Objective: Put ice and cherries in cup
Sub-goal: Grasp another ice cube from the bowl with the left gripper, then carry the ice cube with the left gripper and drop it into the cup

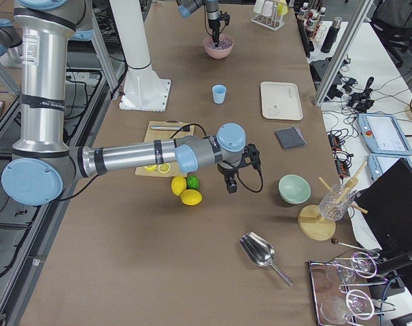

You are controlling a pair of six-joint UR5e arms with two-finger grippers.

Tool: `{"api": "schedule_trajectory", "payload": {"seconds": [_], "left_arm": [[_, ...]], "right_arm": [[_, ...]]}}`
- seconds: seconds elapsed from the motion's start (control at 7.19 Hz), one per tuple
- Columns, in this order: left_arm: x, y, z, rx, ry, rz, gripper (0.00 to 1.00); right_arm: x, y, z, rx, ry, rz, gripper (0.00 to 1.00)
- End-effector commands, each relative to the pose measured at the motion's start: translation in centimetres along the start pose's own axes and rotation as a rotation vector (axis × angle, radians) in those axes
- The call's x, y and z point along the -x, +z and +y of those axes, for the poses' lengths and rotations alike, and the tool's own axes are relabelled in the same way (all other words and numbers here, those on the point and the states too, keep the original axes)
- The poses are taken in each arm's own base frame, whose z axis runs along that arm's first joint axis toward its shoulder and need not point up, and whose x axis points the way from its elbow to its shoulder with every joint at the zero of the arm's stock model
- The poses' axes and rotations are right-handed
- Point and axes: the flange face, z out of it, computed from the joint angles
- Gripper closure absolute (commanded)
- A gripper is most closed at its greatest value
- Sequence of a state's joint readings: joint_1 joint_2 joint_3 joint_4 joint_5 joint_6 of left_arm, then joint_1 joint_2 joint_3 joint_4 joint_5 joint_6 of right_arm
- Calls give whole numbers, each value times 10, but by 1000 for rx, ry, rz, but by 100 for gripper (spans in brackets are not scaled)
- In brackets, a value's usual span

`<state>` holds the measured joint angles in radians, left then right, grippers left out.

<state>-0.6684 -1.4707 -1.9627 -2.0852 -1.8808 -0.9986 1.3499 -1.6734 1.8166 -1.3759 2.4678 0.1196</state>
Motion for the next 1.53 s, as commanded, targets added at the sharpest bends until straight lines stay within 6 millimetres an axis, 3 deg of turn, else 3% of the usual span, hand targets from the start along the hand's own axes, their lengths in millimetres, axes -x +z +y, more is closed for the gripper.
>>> {"api": "schedule_trajectory", "payload": {"seconds": [0.0,0.28,0.56,0.83,0.97,1.11,1.39], "left_arm": [[-5,-14,-4,-17,5,20,100],[-23,-55,-7,-30,16,95,100],[-74,-80,-32,-45,19,179,100],[-166,-100,-78,-67,-123,279,100],[-216,-104,-84,-42,-149,294,100],[-265,-100,-82,-30,-169,307,100],[-335,-68,-85,-34,-164,296,100]], "right_arm": [[0,0,2,2,2,-3,1],[0,0,1,1,0,-3,1],[1,0,1,0,1,-4,1],[1,0,0,0,1,-4,1],[0,1,0,2,3,-3,1],[0,1,0,3,2,-4,1],[0,0,1,1,2,-3,1]]}}
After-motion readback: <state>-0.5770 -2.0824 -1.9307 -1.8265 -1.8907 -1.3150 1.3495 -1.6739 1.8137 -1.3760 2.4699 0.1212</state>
